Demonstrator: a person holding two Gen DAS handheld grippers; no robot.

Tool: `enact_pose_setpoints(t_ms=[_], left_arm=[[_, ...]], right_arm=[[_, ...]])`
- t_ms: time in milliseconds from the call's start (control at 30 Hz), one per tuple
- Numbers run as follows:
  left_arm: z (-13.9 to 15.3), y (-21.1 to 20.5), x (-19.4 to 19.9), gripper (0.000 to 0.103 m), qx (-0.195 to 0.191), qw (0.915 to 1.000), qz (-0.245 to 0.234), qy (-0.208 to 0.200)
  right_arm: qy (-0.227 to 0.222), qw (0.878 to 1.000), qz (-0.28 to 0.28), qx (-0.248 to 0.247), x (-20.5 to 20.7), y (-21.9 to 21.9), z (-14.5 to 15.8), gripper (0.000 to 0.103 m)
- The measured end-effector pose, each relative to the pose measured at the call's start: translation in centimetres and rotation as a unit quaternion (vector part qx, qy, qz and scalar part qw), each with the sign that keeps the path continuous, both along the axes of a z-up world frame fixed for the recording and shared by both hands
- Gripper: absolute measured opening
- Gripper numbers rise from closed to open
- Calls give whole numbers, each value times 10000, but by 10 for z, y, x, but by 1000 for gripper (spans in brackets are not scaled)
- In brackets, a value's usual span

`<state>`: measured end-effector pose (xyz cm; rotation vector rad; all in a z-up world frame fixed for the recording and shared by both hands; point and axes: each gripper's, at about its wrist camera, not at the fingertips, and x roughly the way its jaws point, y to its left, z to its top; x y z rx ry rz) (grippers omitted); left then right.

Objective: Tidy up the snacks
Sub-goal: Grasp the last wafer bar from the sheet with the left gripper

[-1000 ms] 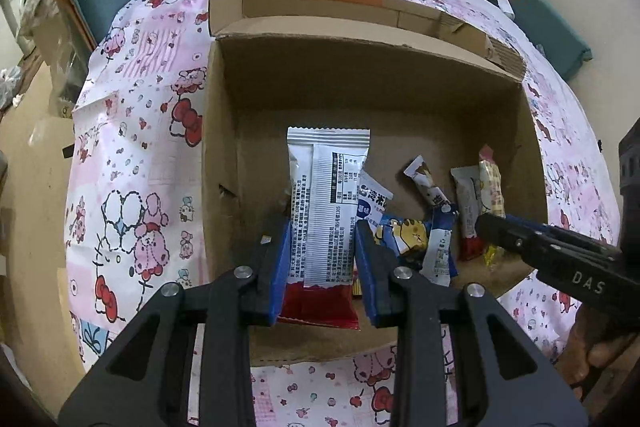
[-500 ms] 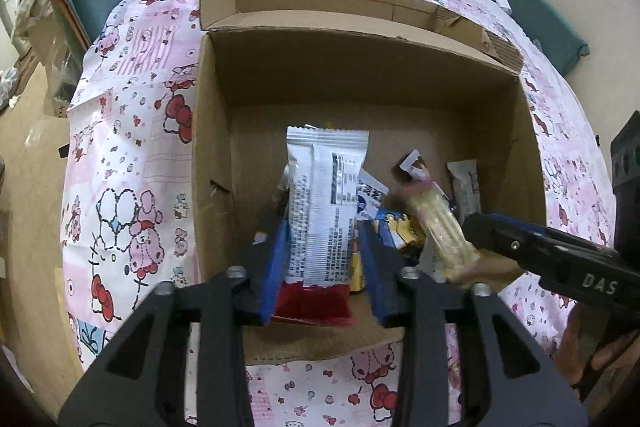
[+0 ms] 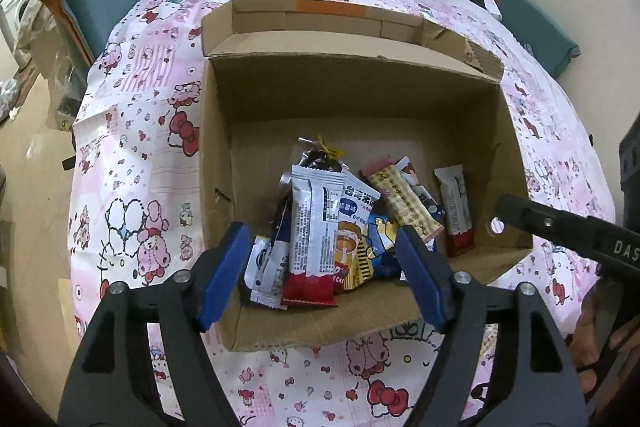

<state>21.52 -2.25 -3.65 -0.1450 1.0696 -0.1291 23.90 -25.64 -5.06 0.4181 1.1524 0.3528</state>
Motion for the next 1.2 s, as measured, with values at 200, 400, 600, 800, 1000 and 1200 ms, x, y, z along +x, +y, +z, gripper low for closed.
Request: enact_pose_setpoints(t_ms=[200, 400, 600, 800, 1000, 1200], left_arm=[[12, 3, -15, 73, -102, 9999, -18, -106], [15, -24, -38, 73, -27, 9980, -616, -140], [8, -80, -71, 72, 98, 9859, -1671, 10], [-21, -151, -98, 62, 209, 9612, -2716, 439], [-70, -205, -99, 61, 228, 9407, -3211, 1070], [-103, -224, -93, 34, 488, 9333, -3320, 1279]], right_arm=[[-34, 9996, -277, -23, -25, -25, 9, 67], [229, 9967, -750, 187, -57, -58, 5, 67], [335, 9933, -1075, 246, -87, -88, 6, 67], [497, 9860, -1446, 672, -99, -113, 4, 68], [316, 9834, -1633, 729, -102, -125, 13, 68], [436, 9789, -1757, 947, -102, -133, 8, 68]])
